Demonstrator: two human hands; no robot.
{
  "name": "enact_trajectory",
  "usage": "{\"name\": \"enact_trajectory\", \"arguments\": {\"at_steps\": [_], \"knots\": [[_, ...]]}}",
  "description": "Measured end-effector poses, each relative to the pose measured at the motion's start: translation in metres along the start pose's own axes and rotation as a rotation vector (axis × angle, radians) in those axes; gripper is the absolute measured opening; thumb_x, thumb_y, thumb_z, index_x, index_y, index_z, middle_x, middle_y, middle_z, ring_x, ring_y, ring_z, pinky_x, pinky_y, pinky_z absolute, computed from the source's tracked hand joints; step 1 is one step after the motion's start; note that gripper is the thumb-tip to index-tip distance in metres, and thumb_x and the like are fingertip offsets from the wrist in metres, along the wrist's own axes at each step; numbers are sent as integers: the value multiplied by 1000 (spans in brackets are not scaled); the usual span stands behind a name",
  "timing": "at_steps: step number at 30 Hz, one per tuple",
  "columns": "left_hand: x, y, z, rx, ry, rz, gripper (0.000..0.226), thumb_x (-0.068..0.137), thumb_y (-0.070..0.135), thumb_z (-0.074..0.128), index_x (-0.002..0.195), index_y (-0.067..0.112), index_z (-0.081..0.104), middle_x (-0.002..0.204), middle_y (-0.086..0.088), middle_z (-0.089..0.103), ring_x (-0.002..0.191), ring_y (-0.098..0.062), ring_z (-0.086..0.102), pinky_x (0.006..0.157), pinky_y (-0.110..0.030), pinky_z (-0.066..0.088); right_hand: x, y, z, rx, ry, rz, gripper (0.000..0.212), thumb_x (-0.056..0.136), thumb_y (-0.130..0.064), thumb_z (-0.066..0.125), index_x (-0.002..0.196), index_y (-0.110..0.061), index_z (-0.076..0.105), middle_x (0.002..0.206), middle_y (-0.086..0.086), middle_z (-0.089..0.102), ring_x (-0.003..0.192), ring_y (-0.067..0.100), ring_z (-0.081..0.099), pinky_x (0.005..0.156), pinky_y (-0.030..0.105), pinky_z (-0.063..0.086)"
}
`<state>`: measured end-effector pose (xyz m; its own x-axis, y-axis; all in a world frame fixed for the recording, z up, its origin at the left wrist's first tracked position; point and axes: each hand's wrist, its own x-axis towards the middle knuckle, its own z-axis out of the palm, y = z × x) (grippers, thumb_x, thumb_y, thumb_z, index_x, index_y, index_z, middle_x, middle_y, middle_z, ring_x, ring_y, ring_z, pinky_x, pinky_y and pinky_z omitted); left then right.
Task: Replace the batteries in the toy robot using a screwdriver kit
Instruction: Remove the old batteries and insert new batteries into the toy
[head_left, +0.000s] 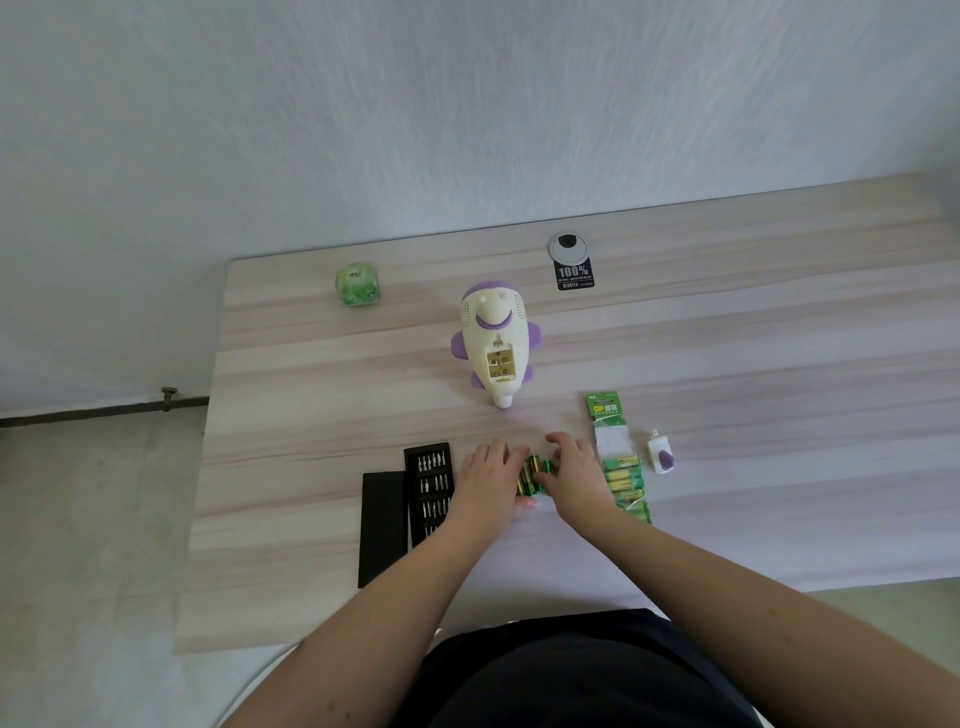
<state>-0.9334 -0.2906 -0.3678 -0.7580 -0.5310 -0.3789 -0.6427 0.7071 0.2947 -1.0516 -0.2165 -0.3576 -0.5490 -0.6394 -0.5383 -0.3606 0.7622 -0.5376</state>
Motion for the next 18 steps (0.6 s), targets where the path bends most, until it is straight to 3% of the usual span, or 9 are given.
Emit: {"name": "enact_trajectory", "arguments": {"at_steps": [7,12,18], "knots": [[2,-3,2,-37,-29,14,73,80,39,72,142,21,37,126,-6,46,116,-24,43,99,-35,34,-4,5,2,-126,5,23,46,93,-8,57,135,-16,42,129,9,46,111,26,55,91,33,46],[4,-5,2,-132,-8,-5,58,81,31,73,134,19,50,122,-7,49,114,-24,47,98,-34,38,-4,4,4,-103,-19,28,34,93,-9,55,127,-14,52,120,8,53,104,23,57,88,33,48],[1,-9,-2,-252,25,5,60,80,21,74,135,15,50,127,-6,50,119,-23,46,102,-32,36,-4,5,1,-111,-19,18,32,94,-10,52,126,-15,53,116,8,58,99,23,60,85,34,52]]}}
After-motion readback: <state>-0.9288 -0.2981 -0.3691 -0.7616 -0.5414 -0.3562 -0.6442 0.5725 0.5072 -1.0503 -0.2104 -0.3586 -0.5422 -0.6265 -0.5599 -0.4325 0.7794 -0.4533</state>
